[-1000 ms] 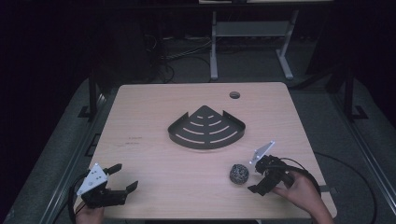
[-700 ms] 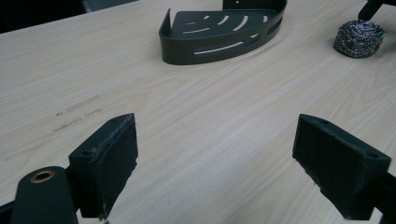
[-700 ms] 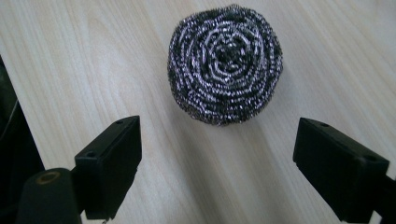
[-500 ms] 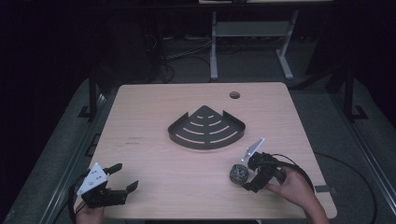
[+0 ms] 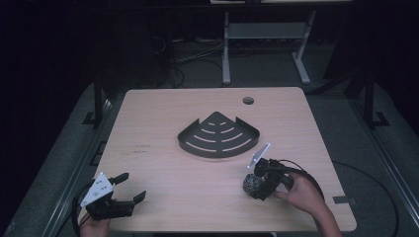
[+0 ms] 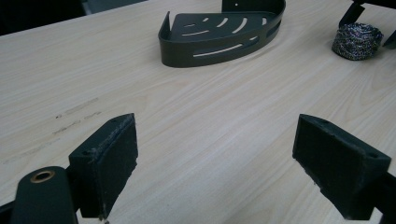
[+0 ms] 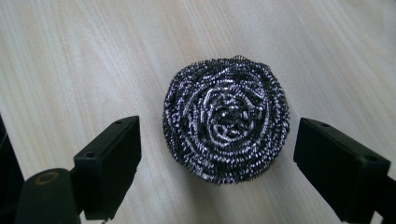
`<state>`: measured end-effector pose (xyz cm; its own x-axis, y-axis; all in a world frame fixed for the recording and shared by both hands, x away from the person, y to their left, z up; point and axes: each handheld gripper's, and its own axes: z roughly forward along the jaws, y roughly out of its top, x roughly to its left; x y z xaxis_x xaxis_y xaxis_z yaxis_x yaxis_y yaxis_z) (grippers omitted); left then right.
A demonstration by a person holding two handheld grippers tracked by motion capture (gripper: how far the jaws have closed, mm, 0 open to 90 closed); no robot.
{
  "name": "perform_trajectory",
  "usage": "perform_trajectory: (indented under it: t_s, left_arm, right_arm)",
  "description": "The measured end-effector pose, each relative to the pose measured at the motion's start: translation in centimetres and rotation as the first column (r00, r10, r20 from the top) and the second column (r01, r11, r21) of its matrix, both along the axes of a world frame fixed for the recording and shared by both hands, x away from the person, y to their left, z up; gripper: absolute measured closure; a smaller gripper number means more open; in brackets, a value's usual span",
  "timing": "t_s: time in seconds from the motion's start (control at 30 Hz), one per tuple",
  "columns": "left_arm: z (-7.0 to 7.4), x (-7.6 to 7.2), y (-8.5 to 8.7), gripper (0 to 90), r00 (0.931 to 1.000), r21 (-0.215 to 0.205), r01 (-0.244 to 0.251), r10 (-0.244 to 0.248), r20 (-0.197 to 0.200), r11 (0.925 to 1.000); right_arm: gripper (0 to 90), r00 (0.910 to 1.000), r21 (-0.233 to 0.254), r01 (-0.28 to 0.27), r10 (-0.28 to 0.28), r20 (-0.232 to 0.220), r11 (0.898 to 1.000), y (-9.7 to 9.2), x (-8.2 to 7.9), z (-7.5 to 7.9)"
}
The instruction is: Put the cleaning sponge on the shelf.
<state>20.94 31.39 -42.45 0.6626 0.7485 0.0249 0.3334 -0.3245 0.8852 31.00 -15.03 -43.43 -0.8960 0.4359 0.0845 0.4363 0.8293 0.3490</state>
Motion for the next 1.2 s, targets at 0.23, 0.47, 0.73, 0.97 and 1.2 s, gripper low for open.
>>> perform_trajectory:
  t_s: [0.23, 0.47, 0.73, 0.97, 1.2]
  left_arm:
    - [0.1, 0.0, 0.0, 13.3, 1.0000, -0.006, 0.001, -0.001, 0.007, 1.0000]
    - [0.1, 0.0, 0.0, 13.3, 1.0000, -0.012, 0.000, 0.000, 0.002, 0.9999]
    - [0.1, 0.0, 0.0, 13.3, 1.0000, -0.013, 0.000, 0.000, 0.003, 0.9999]
    - [0.1, -0.1, 0.1, 13.3, 1.0000, -0.015, -0.005, 0.005, 0.003, 0.9999]
    - [0.1, -0.1, 0.1, 13.3, 1.0000, -0.020, -0.005, 0.005, 0.004, 0.9998]
  right_arm:
    - [16.5, 1.0000, -0.020, -0.002, 0.002, 0.003, 1.000, 0.6, 0.5, -0.5]
    - [27.0, 0.9999, -0.037, -0.006, 0.006, -0.012, 0.999, 1.1, 0.8, -1.1]
    - [32.3, 0.9997, -0.038, -0.026, 0.026, -0.002, 0.999, 1.3, 0.6, -0.6]
    - [32.4, 0.9989, -0.025, -0.045, 0.045, 0.009, 0.999, 1.9, 0.9, 0.5]
    - [32.4, 0.9980, -0.025, -0.060, 0.060, 0.019, 0.998, 2.5, 1.4, 1.4]
